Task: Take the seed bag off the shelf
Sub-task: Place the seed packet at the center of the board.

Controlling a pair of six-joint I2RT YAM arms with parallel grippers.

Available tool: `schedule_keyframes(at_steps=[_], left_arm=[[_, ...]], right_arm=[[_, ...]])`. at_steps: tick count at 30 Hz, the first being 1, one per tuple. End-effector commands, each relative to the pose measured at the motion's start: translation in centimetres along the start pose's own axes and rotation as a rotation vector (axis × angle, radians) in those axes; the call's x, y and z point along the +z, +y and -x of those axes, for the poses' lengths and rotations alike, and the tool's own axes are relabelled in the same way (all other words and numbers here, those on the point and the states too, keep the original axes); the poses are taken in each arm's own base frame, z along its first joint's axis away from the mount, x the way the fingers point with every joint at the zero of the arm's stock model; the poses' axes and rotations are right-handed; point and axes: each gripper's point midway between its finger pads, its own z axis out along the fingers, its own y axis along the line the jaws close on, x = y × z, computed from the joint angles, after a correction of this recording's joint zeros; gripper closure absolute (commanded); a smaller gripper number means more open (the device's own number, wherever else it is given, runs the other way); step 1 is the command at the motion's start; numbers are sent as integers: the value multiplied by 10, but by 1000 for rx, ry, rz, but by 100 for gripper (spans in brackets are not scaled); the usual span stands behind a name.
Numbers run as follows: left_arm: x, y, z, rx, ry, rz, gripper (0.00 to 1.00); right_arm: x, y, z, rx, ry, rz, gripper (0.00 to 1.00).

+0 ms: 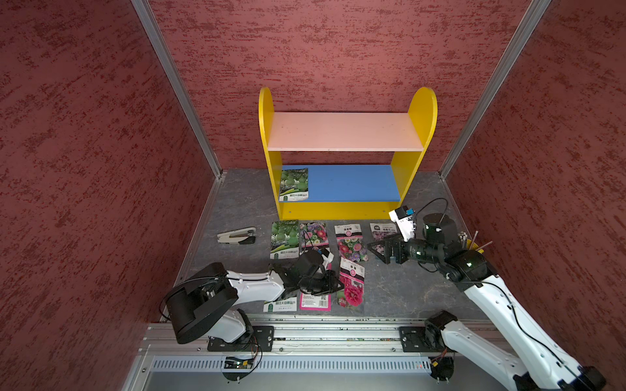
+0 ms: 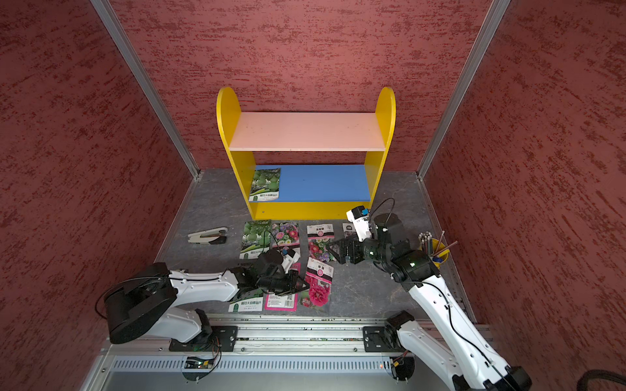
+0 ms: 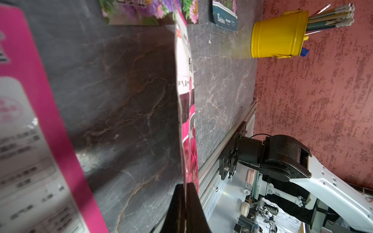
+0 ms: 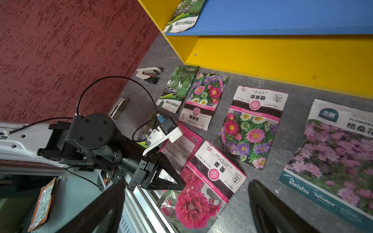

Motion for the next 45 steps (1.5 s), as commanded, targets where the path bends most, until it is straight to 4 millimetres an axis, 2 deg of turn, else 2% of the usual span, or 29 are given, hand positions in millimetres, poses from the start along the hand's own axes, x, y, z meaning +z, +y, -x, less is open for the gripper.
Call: schedule_keyframes(at_steps=[1,13,21,23,25,28,30,35,40,42,45], left_arm=[[-1,5,-1,-28,-47,14,100],[6,24,-7,-86,-65,84,99],[19,20,-1,-97,-56,93,86],[21,20,-1,-102,-51,95,76],[23,22,-2,-110,-45,105,72],[21,27,-4,-128,-47,130,57],[18,29,-4,-134,-53,148,42],[6,31,-3,-137,-72,228,16],[-8,21,1,-113,-97,233,8],[-14,7,6,-73,-112,191,1],[-24,-19,17,5,-135,86,0]], right_arm=[[-1,3,5,-4,-35,15,2],[-4,1,0,7,-75,16,2],[-12,3,-1,4,-99,12,2],[-13,4,-1,4,-102,13,2],[-13,4,-2,4,-102,14,2],[-14,4,-2,6,-104,14,2],[-14,4,-2,4,-106,13,2],[-14,3,-1,4,-111,7,2],[-13,2,-1,4,-113,7,2],[-12,2,0,3,-117,10,2],[-8,4,1,10,-123,34,2]])
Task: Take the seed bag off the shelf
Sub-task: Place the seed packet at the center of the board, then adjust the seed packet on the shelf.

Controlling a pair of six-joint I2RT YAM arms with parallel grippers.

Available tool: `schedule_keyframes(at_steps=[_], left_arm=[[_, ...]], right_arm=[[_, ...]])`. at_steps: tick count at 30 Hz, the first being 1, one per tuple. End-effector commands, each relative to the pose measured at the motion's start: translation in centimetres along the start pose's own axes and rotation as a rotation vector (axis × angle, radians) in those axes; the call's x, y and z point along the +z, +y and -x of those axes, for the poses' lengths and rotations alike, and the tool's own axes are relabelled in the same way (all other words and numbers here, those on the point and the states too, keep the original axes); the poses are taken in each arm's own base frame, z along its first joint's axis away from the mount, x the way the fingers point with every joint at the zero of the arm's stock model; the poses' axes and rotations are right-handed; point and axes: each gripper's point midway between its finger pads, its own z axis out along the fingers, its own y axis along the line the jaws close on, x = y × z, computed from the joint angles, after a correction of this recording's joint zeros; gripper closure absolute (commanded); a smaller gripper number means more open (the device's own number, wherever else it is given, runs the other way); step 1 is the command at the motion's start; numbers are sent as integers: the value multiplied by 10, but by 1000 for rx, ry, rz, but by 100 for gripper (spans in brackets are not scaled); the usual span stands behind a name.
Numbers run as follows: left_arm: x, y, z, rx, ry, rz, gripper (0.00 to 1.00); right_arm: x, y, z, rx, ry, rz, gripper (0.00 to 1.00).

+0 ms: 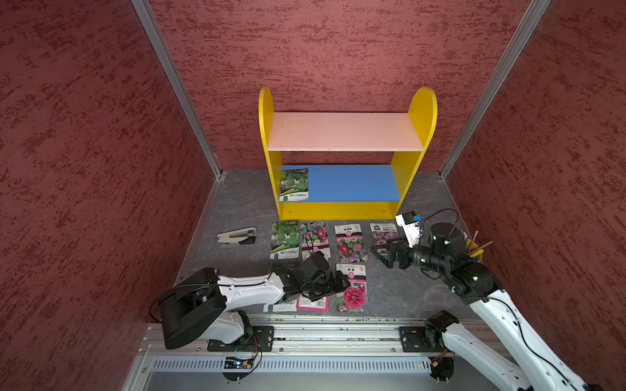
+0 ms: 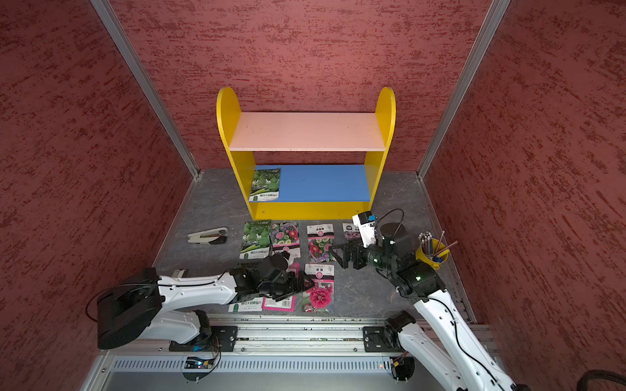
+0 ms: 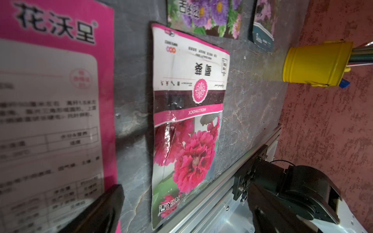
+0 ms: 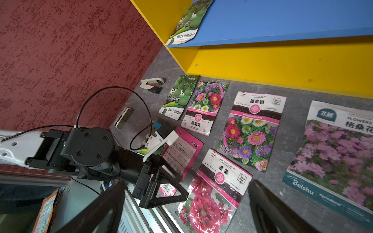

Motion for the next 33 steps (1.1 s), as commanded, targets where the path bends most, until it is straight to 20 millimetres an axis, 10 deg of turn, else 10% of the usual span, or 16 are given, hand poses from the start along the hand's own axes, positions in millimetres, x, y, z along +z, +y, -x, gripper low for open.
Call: schedule_keyframes(at_steps=[1,7,16,33], left_arm=[[-20,-35,18,110,-54,-125,0],[-72,-61,67,294,-177,-193,0],[-134,-18,161,302,-374,-82,0],[-180,-38,265,467,-625,128,0]], right_arm=[[5,4,7,-1,-34,35,2],[30,9,18,60,-68,145,2],[73,3,62,4,-125,104,2],[109,28,76,-29,-74,201,1]])
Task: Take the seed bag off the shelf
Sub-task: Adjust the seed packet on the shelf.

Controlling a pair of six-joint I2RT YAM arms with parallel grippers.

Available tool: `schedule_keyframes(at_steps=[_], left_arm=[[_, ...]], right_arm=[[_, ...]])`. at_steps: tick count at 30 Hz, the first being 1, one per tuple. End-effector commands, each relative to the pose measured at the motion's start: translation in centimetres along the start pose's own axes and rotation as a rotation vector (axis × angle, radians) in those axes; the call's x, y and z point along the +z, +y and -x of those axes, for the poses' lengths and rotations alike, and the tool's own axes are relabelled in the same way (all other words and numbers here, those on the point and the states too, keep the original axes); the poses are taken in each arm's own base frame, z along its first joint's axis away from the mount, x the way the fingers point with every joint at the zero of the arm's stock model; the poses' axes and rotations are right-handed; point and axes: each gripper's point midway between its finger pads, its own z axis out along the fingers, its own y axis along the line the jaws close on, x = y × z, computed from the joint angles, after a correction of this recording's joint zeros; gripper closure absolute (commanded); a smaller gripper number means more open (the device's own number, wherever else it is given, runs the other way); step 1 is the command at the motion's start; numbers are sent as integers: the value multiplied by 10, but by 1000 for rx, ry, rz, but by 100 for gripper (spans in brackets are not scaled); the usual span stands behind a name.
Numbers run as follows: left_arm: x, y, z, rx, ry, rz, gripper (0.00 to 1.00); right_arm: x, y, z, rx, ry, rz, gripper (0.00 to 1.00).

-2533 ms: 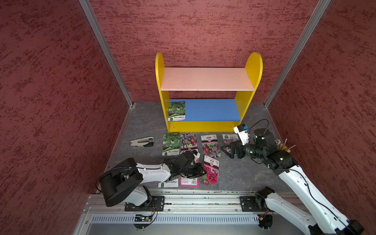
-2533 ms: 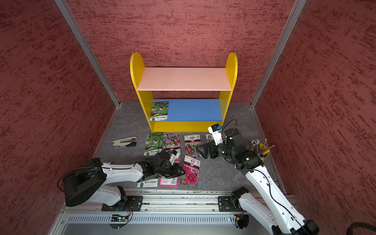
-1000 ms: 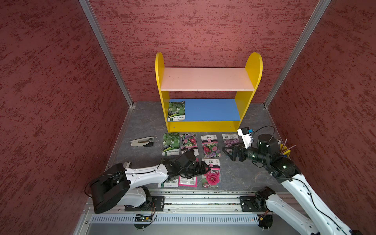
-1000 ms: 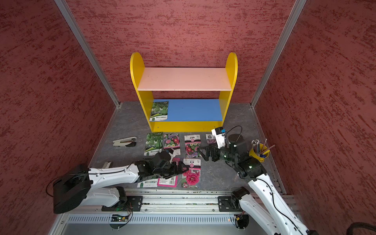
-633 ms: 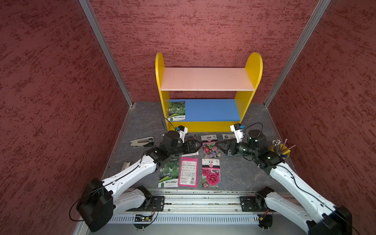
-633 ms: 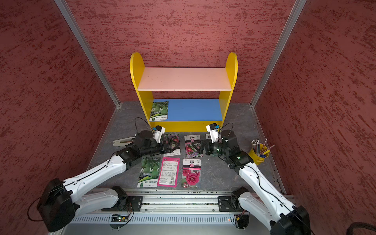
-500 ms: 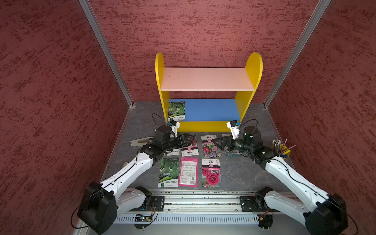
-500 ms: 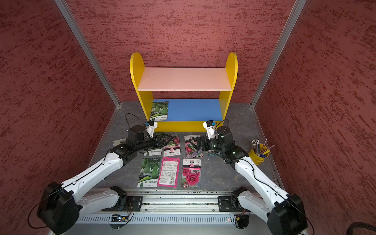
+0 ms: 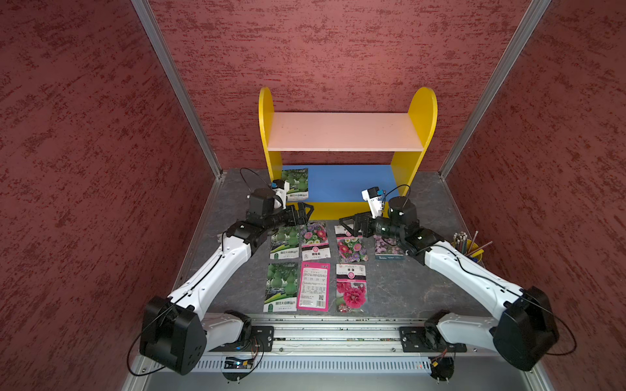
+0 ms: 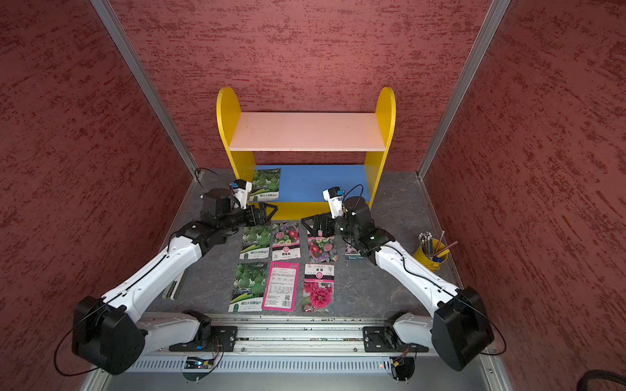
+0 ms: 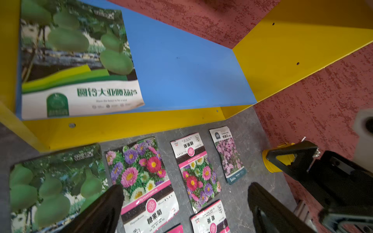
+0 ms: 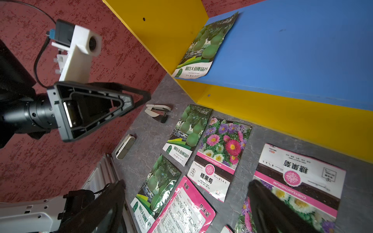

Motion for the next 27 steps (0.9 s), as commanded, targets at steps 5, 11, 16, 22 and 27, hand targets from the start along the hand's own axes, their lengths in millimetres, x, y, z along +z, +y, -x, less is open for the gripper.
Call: schedule_keyframes(at_steps=[5,11,16,22,27], left_arm=[[34,22,36,129,-54,136,0],[64,35,57,209,-102,230,0],[84,37,78,272,-156,299,0],[99,56,100,287,-196,414,0],[110,63,108,297,-193,453,0]], right_arm=[[-14,30,12,-47,-29,94,2],[-18,25,5,-42,-25,72,1],[-17,21,-1,-31,-25,64,2],[-20,19,-3,-27,-30,57,2],[-20,16,-6,-31,-25,41,2]])
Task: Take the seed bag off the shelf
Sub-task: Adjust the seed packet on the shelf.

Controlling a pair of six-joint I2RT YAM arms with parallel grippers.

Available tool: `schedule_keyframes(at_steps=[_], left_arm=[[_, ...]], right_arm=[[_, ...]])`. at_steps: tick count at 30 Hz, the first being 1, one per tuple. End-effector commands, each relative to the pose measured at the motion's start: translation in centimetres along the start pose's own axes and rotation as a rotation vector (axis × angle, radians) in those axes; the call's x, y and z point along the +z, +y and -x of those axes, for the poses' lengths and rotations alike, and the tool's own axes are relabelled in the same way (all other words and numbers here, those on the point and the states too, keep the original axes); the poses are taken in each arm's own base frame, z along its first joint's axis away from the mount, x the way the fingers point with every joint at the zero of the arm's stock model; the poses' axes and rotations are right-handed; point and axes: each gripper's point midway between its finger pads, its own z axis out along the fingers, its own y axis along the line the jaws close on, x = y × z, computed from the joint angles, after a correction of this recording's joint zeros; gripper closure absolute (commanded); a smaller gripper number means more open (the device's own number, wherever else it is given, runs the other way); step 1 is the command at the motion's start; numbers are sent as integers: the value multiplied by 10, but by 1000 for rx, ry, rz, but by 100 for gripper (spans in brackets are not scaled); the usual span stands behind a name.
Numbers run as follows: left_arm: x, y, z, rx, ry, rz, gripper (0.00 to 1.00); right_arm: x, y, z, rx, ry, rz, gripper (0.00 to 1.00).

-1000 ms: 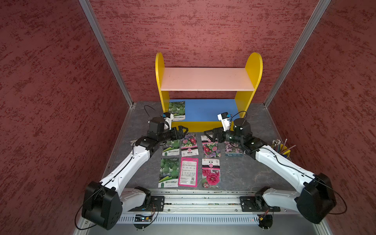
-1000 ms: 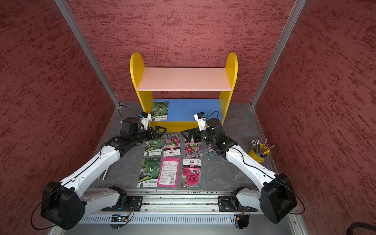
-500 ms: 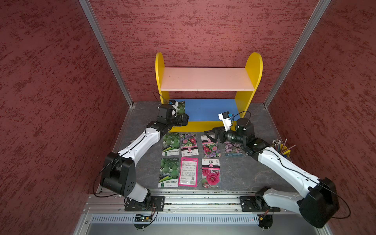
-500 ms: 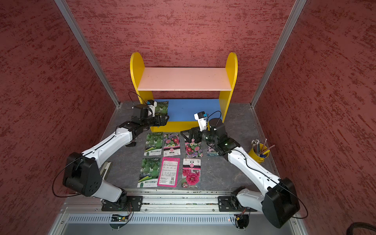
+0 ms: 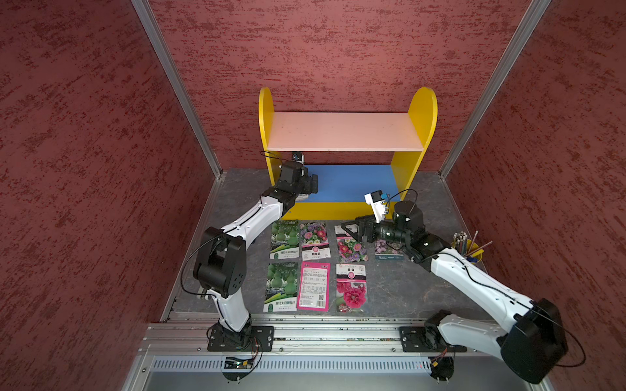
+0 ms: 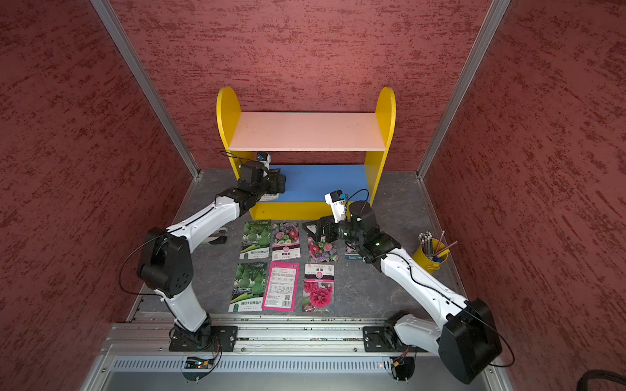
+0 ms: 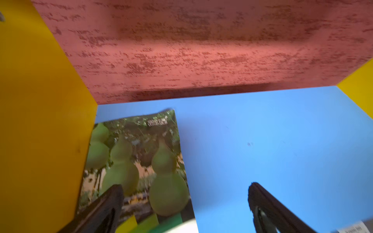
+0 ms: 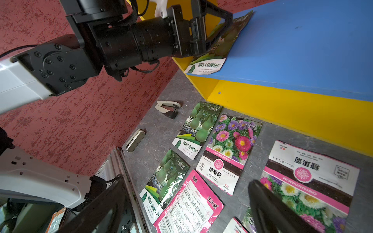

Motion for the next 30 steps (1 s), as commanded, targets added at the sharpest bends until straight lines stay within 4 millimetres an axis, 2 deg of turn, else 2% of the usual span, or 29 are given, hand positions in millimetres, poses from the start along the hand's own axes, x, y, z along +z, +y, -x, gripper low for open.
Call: schedule_keyframes(at_steps=[1,10,17,30], left_arm=[[7,10,13,17,-32,58,0],[29,15,0,12,23,80,0],[32,21,-13,13,81,101,0],[25,1,-42,13,201,13,0]], right_arm=[[-4,3,3,-17,-17,-4,2],[-5,-1,-1,-18,-17,-26,1],[-5,-6,-5,-13,-14,-42,1],[-3,-11,-7,2,-13,-55,1]])
